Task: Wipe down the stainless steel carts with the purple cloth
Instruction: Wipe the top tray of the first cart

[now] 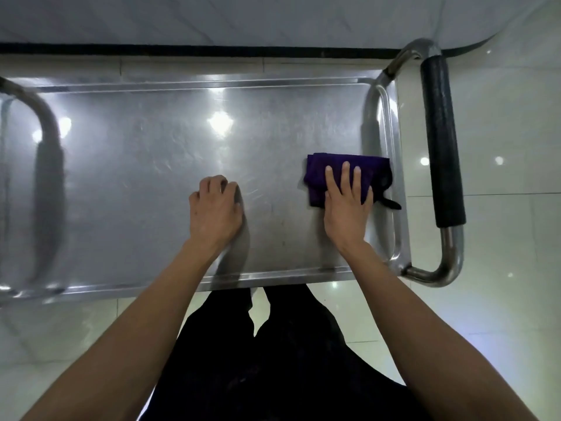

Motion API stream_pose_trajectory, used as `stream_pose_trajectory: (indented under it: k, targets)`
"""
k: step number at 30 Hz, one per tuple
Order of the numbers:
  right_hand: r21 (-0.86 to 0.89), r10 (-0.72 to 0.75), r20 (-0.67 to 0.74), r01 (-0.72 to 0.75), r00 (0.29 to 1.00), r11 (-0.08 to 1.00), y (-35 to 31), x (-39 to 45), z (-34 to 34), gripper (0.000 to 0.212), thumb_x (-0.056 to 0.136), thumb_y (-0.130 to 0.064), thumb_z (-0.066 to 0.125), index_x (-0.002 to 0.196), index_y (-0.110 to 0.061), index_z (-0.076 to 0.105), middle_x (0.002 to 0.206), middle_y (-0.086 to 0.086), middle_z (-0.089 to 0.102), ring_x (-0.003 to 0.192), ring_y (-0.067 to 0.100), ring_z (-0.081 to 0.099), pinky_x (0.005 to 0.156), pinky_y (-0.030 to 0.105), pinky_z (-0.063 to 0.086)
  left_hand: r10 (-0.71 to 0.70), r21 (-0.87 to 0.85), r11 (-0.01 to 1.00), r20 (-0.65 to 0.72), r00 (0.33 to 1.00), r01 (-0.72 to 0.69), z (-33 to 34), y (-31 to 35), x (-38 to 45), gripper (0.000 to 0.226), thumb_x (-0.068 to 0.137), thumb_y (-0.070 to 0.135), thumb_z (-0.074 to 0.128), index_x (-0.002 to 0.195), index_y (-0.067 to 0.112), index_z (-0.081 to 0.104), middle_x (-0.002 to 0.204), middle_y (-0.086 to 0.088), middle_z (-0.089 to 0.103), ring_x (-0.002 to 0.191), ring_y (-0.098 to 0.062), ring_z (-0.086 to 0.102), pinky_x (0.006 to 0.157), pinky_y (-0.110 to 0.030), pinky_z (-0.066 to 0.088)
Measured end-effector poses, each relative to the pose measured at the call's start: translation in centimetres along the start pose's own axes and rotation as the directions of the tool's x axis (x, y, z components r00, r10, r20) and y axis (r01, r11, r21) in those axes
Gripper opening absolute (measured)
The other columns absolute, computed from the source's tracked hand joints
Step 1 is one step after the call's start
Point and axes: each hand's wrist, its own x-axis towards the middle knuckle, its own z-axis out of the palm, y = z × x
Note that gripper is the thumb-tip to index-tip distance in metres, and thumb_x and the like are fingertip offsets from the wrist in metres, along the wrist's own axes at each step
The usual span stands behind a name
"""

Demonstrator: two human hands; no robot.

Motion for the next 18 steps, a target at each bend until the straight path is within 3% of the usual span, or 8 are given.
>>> stream_pose_trajectory:
  k: [7,13,18]
  targets:
    - [-0.011,-0.072,-0.003,0.072,0.997,0.997,-7.2,-1.1,0.9,0.056,0.107,-0.029,0.032,0.159,-0.032,0.012,0.168,0.005,0.006,0.155,0.028,0.001,0.120,0.060,0.014,0.011,-0.059,0.998,-0.001,1.000,-0.011,0.2,-3.8,-2.4,0.040,0.095,0.033,0.059,0.128,0.010,0.058,0.138,-0.011,0.048,0.130,-0.031,0.043,0.099,-0.048,0.043]
    - [-0.030,-0.194,0.002,0.194,0.981,0.980,-14.6,-2.7,2.4,0.071,0.101,-0.022,0.049,0.158,-0.033,0.008,0.168,0.005,0.005,0.154,0.028,0.002,0.119,0.060,0.014,0.093,-0.235,0.969,0.039,0.995,-0.081,0.0,-7.4,-3.2,0.048,0.092,0.015,0.062,0.137,0.005,0.048,0.150,-0.004,0.037,0.123,-0.025,0.052,0.090,-0.043,0.053]
    - [-0.040,-0.262,0.044,0.264,0.964,0.964,-18.9,-4.8,3.2,0.078,0.097,-0.022,0.054,0.158,-0.035,0.006,0.168,0.003,0.003,0.155,0.026,-0.001,0.120,0.058,0.009,0.189,-0.107,0.977,0.047,0.981,-0.183,-0.1,-10.0,-4.2,0.035,0.090,0.012,0.058,0.123,0.001,0.053,0.134,-0.013,0.043,0.102,-0.031,0.056,0.082,-0.043,0.051]
